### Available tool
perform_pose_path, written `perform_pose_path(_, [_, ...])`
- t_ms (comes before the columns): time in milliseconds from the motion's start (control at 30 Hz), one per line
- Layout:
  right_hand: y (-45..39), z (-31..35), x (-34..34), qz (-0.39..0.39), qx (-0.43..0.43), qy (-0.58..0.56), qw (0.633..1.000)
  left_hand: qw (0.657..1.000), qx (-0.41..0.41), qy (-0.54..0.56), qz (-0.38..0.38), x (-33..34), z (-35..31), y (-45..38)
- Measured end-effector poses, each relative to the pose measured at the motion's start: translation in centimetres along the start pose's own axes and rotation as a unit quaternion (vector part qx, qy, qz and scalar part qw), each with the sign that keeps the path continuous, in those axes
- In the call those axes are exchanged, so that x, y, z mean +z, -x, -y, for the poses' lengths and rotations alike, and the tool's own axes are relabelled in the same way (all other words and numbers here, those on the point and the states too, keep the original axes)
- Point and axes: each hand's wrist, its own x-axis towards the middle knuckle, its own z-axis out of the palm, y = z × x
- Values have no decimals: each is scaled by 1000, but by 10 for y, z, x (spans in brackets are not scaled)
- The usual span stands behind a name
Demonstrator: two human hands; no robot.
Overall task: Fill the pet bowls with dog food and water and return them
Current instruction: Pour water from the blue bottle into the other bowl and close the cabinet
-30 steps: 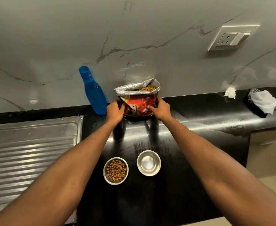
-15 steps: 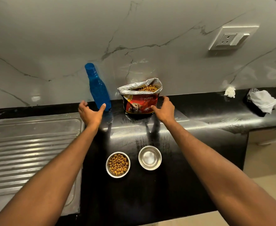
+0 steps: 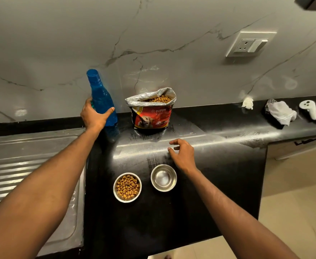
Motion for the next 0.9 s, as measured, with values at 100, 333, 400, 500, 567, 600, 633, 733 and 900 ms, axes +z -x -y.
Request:
perform_pose_path(100, [11,-7,-1,-7,-1,-10,1000,1000,-1,-1,-10,-3,-3,2])
perform_pose_path(333, [12,10,-5,-17,-33,-15,999,999,19,-33,-10,-15,-2,25])
perform_pose_path(400, [11,21,-4,-11,-51,-19,998,999,21,-37,-5,-21,3,38])
perform_pose_path(500, [11,39,1,4,-85,-38,996,998,35,-59,6,-30,12,63])
perform_pose_path(567, [12,53,5,20,-115,-60,991,995,61,-79,15,-35,17,83])
perform_pose_path(600, [14,60,7,34,-135,-67,988,993,76,-90,21,-37,16,95])
perform_pose_path(633, [15,68,8,51,-156,-73,984,991,91,-97,27,-39,14,109])
perform_pose_path(733, [19,89,6,113,-209,-127,963,986,128,-98,44,-43,3,149])
perform_pose_path(900, [33,96,-10,185,-270,-189,926,981,146,-111,62,-35,-25,212])
